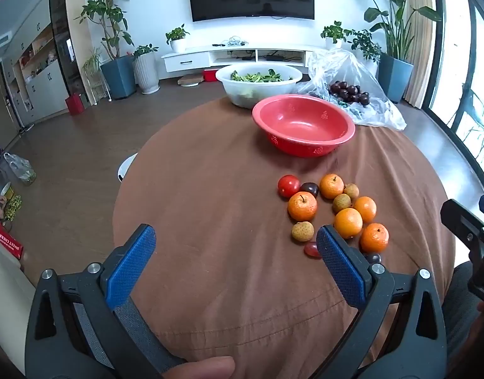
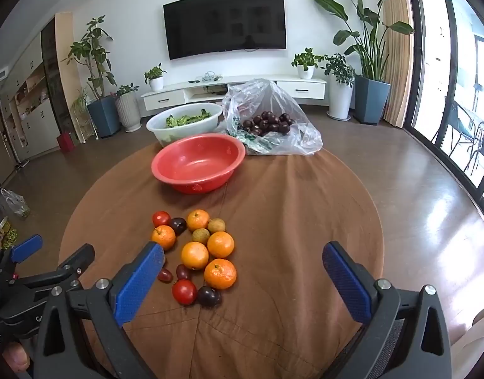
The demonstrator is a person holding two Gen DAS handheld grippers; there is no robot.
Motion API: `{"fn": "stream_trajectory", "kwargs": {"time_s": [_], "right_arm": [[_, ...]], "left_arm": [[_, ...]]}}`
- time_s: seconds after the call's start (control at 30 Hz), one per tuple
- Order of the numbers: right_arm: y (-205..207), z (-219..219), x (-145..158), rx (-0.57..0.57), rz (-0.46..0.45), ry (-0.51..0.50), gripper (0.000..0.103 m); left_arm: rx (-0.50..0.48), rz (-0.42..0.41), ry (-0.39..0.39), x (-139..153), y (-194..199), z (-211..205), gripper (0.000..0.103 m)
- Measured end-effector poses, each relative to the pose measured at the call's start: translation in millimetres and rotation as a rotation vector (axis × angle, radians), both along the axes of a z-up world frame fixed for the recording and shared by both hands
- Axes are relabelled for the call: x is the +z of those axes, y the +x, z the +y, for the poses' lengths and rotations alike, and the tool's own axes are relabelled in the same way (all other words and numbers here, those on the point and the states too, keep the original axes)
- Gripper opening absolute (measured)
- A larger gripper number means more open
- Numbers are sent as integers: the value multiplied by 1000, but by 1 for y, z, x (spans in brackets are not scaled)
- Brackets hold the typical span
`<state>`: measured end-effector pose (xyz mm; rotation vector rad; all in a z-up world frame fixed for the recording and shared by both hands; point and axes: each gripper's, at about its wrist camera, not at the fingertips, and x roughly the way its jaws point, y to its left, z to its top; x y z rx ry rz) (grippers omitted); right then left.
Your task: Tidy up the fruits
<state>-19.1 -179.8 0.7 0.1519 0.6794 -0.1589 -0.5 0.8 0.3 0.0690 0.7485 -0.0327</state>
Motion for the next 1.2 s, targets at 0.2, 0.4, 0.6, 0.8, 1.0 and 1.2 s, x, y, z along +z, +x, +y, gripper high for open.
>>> {"fn": "stream_trajectory", "kwargs": {"time_s": [0.2, 0.4, 0.6, 0.8, 1.0, 1.2], "right_arm": [[-1, 0, 0, 4, 22, -15, 103], [9, 7, -11, 7, 43, -19, 103], [9, 7, -9, 7, 44, -18, 103], [10, 10, -11, 9, 45, -21, 103], [9, 12, -12, 13, 46, -20, 103], [9, 13, -13, 15, 48, -20, 103]], "left_arm": [[10, 30, 2, -6, 8, 2, 103], [6, 38, -8, -6, 10, 3, 103], [5, 40, -11, -9, 10, 3, 103], [7, 38, -13, -11, 10, 1, 103], [6, 40, -15, -11, 9, 2, 103], [3, 43, -15, -14, 9, 1, 103]]}}
